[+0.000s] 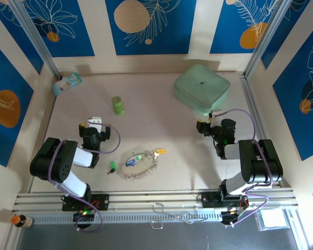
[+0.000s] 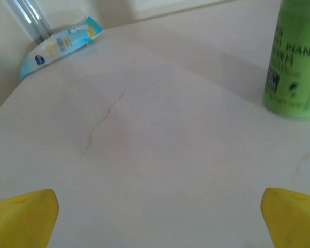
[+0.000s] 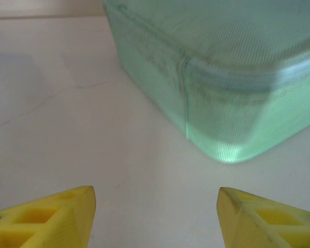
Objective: Put the keys on the keyring
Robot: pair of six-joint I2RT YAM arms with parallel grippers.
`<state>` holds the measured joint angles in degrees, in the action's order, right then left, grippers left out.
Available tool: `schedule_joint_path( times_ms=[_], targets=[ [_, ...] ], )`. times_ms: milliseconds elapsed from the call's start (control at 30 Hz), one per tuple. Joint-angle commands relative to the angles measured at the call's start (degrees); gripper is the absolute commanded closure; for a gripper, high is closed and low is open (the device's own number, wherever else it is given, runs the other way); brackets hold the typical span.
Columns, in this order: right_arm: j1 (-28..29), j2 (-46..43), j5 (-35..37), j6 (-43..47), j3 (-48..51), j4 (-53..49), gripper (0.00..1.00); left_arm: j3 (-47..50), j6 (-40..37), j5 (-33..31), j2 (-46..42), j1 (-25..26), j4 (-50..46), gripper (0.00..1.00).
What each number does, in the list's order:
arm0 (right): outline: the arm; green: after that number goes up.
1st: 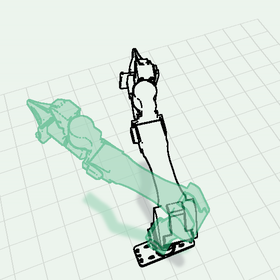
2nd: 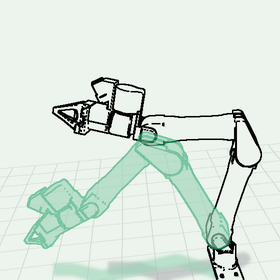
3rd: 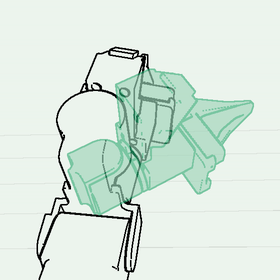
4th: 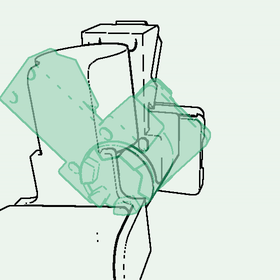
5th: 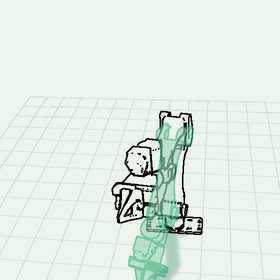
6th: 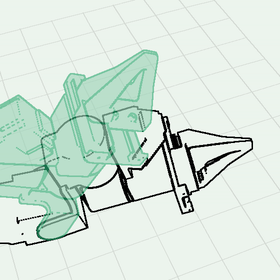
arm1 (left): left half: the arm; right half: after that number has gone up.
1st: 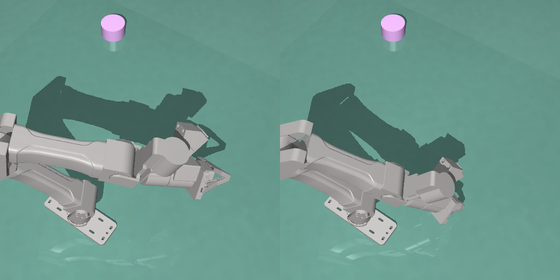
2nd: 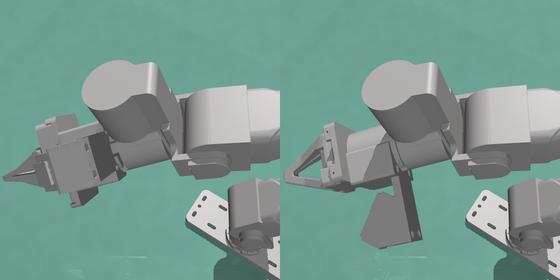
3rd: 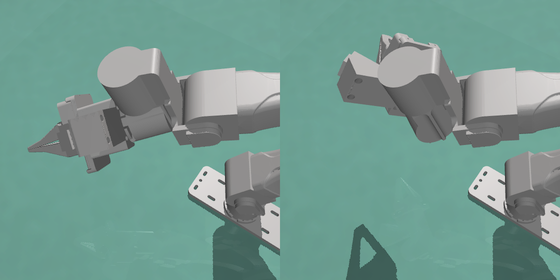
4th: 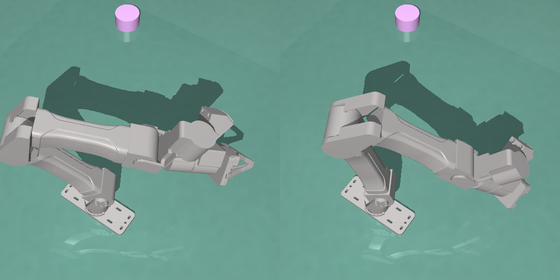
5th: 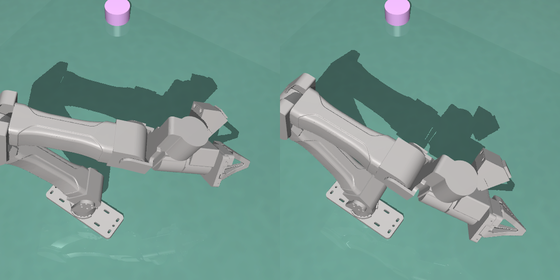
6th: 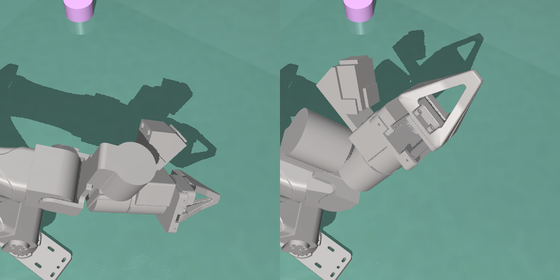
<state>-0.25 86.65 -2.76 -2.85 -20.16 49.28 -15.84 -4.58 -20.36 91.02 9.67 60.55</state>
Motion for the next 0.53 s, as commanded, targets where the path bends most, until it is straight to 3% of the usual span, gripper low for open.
schedule_joint_path(
  times_ms=[0,233,367,433,500],
  targets=[
    [-1.5,0.6,0.8,-2.6,-3.7,-3.1,0.32,-3.3,1.2,2.3,-1.1,-1.1,-1.7,0.0],
    [-0.7,0.8,2.9,-2.3,-3.8,-3.2,0.3,-3.8,1.0,2.4,-0.6,-1.1,-1.6,0.0],
    [-0.7,0.8,3.4,-2.5,-4.1,-3.5,0.29,-6.0,3.0,8.8,-0.9,-4.2,-7.1,0.0],
    [-0.6,0.7,3.7,-2.6,-4.0,-3.5,0.01,-5.6,2.8,9.3,-0.9,-4.4,-6.1,0.0],
    [0.1,0.6,5.2,-2.1,-3.8,-3.2,0.01,-5.0,2.5,9.7,-1.2,-4.3,-5.1,0.0]
  ],
)
